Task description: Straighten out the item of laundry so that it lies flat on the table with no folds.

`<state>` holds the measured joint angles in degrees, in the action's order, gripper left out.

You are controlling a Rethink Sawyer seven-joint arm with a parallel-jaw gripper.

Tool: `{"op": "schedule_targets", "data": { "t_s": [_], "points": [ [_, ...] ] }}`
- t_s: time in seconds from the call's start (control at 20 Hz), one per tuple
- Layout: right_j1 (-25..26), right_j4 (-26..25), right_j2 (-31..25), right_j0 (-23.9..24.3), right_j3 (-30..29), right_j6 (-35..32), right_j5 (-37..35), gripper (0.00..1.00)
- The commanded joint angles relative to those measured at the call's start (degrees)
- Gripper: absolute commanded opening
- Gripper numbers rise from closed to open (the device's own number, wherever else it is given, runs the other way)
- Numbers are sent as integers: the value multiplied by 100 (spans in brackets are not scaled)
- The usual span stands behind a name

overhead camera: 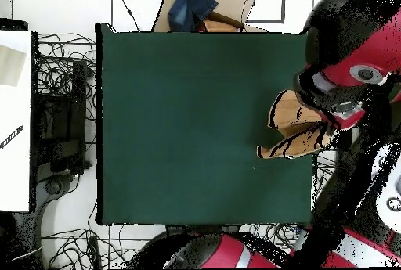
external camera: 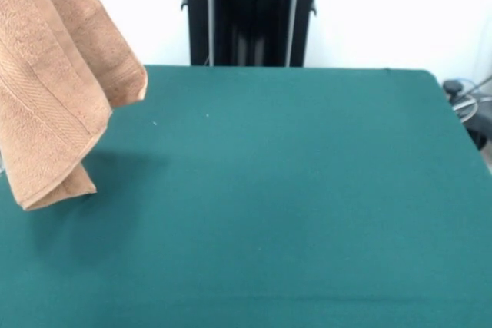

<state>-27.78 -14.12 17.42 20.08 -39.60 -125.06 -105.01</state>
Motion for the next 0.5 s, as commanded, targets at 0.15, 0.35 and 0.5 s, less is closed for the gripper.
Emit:
{"op": "schedule_targets", "data": {
  "t_s": [0.15,0.35,0.5],
  "points": [
    [142,-203,-340,-230,-67,675,-691,0],
    [309,-206,-314,-241,377,605,-1154,0],
    [429,-216,-285,-270,679,571,-1439,0]
  ]
}}
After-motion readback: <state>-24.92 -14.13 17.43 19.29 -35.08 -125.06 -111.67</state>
